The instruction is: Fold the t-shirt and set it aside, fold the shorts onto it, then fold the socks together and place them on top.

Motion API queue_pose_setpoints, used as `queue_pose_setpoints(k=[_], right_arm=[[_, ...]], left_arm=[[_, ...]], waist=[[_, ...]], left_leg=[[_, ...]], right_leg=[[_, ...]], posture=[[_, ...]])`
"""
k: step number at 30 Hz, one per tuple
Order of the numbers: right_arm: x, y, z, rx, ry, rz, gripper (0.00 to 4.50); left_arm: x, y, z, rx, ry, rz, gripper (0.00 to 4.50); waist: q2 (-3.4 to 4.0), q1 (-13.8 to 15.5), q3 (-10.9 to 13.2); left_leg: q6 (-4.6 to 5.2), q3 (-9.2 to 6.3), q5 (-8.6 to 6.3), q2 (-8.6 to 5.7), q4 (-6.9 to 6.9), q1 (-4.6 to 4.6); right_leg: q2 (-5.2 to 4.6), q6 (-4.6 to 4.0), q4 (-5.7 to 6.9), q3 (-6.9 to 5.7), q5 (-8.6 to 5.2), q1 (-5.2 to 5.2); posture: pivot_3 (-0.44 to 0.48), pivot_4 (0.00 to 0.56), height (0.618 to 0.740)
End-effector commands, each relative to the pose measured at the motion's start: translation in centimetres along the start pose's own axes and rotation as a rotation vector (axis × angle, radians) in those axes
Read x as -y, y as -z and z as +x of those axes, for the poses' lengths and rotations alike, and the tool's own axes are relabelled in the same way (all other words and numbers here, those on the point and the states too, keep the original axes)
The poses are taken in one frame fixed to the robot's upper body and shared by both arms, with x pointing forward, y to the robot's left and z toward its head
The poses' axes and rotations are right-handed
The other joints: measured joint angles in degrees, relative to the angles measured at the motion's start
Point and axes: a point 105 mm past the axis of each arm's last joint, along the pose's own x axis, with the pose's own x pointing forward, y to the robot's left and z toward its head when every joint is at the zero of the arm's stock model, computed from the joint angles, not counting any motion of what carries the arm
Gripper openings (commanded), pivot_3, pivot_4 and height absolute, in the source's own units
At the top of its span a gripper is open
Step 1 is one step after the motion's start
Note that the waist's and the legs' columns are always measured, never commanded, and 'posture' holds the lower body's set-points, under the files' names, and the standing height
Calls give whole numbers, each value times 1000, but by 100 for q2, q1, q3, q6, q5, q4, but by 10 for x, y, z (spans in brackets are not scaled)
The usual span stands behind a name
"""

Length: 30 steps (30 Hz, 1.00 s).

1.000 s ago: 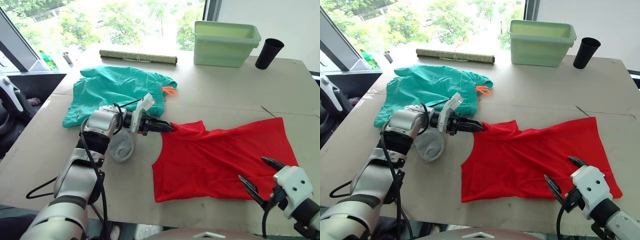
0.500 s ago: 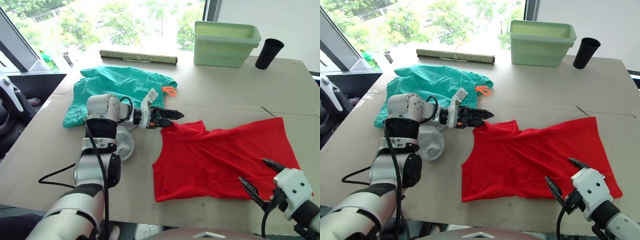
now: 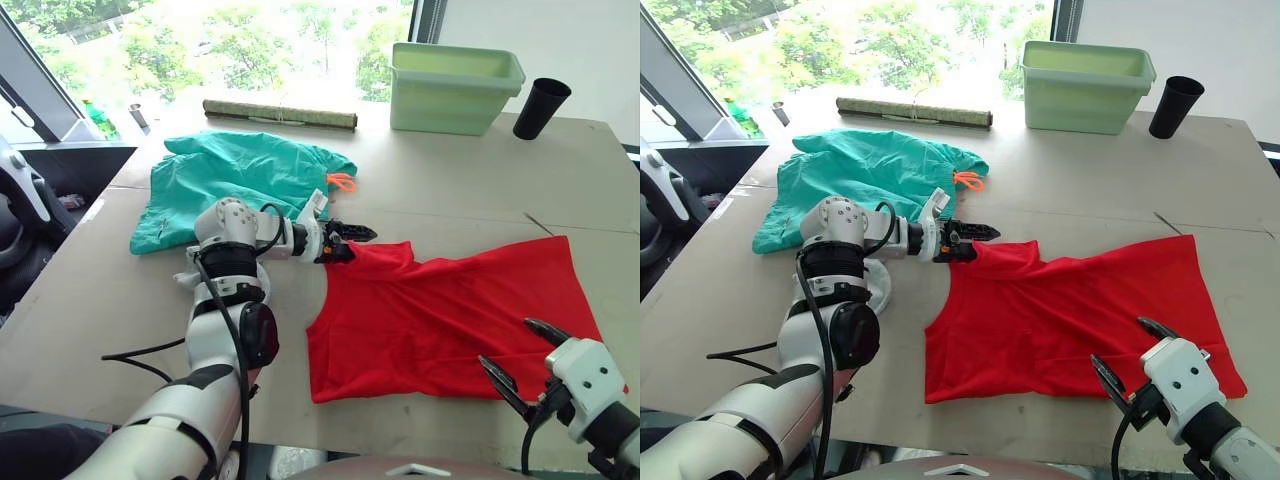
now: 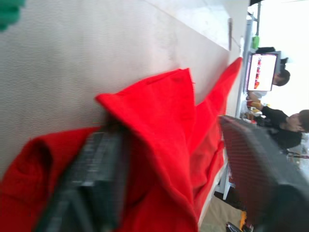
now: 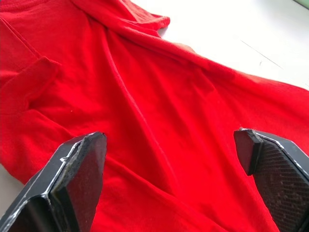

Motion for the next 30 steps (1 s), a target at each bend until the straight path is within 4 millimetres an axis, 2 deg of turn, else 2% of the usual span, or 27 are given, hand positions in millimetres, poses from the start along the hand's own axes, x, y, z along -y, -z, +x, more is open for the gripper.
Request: queue_pose_setpoints(k=[1, 2, 4, 8, 10, 12, 14, 17, 21, 25, 30], right_arm=[[2, -11, -3, 25, 13, -27, 4500], [3, -11, -2, 24, 14, -28, 4500], [5, -11, -1, 23, 14, -31, 4500], [18, -10, 5, 23, 52, 4, 4500], [33, -6, 6, 5, 107, 32, 4500], [47, -2, 5, -36, 154, 11, 4500], [58, -2, 5, -60, 182, -15, 4500], [66, -4, 7, -83, 186, -48, 4500], [82, 5, 12, -179, 220, -140, 4500], [95, 6, 19, -231, 242, -254, 4500], [121, 4, 26, -310, 295, -464, 4500]], left_arm=[[13, -11, -3, 73, 50, 83, 1290], [18, -13, -4, 96, 59, 162, 1147], [30, -17, -5, 130, 101, 303, 99], [62, -30, -6, 214, 215, 784, 36], [86, -26, -11, 237, 338, 1013, 36], [111, -8, -23, 228, 524, 1195, 36], [117, 22, -41, 132, 697, 1336, 36], [107, 52, -55, 1, 791, 1445, 36], [64, 77, -58, -133, 742, 1626, 36], [44, 83, -56, -153, 701, 1689, 36], [31, 81, -60, -142, 662, 1676, 36]], waist=[[0, -4, 0], [0, -4, 0], [0, -6, 0], [2, -4, 0], [4, 0, -2], [6, 3, 0], [10, -12, 1], [44, -67, -17], [64, -49, -28], [62, 8, -26], [62, -6, -26]], left_leg=[[-1, 0, 0, 0, -1, 1], [-1, 0, 1, 0, -1, 1], [-4, 2, 1, 0, -3, 2], [-32, 4, -10, 1, -4, 2], [-35, 4, -10, 0, -4, 2], [-35, 6, -10, -2, -4, -2], [-11, 10, 2, -4, -6, -4], [-8, 21, 4, -3, -17, 4], [-7, 17, 5, 2, -15, 6], [24, 15, -12, 0, -3, -2], [36, 19, -19, -4, 0, -3]], right_leg=[[0, -3, 0, 0, 2, 0], [0, -4, 0, 0, 2, 0], [0, -10, 0, 1, 6, -1], [-2, -15, -1, 1, 7, -1], [-6, -18, -1, 0, 8, -1], [-11, -25, -4, -1, 9, -3], [-15, -41, -7, 0, 0, -6], [-13, -40, -7, 8, 1, -7], [8, -27, -6, 13, 6, -6], [6, -40, -7, 8, -3, -6], [3, -20, -12, 14, -13, -6]], posture=[[0, 150, 740], [0, 150, 740], [0, 150, 740], [0, 150, 740], [0, 150, 740], [0, 150, 740], [0, 150, 740], [0, 150, 740], [0, 150, 740], [0, 150, 740], [0, 150, 740]])
